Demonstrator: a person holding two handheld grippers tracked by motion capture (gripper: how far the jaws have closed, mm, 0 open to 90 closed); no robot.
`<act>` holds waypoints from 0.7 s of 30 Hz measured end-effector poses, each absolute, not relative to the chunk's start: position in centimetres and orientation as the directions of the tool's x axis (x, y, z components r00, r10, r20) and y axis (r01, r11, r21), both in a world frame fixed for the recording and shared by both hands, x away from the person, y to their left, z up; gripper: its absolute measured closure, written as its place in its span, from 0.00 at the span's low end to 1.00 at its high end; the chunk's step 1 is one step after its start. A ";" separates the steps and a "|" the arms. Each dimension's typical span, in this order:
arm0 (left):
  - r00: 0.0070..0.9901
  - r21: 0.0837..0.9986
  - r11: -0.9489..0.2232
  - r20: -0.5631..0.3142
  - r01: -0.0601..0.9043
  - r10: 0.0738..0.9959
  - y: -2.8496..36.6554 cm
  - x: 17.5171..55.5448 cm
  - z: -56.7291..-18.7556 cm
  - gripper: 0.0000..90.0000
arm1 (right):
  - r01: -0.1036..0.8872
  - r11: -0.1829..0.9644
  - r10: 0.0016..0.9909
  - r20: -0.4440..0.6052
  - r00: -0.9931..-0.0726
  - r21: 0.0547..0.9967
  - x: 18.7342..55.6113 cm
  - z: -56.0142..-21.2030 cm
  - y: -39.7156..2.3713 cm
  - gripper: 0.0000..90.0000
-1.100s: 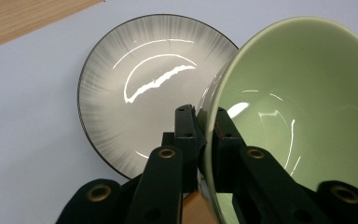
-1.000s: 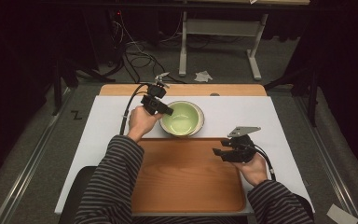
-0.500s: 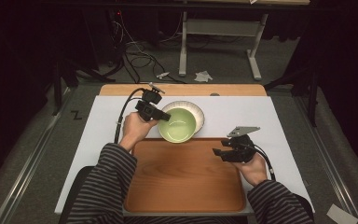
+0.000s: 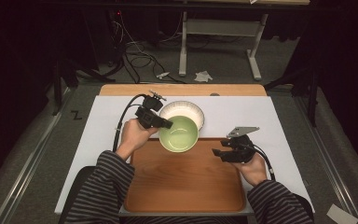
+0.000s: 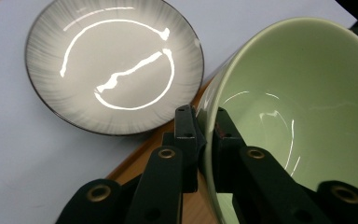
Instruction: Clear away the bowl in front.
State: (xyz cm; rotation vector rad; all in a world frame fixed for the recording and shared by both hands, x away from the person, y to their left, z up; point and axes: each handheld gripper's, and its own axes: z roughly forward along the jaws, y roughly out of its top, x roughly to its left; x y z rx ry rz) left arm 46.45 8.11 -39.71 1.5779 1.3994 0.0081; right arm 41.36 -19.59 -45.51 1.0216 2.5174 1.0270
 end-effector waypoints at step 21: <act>0.333 0.616 0.137 -0.585 0.776 0.740 8.3 44.0 -42.3 0.94 | 0.517 0.521 0.677 0.039 -0.735 0.679 41.3 -45.6 -19.5 0.54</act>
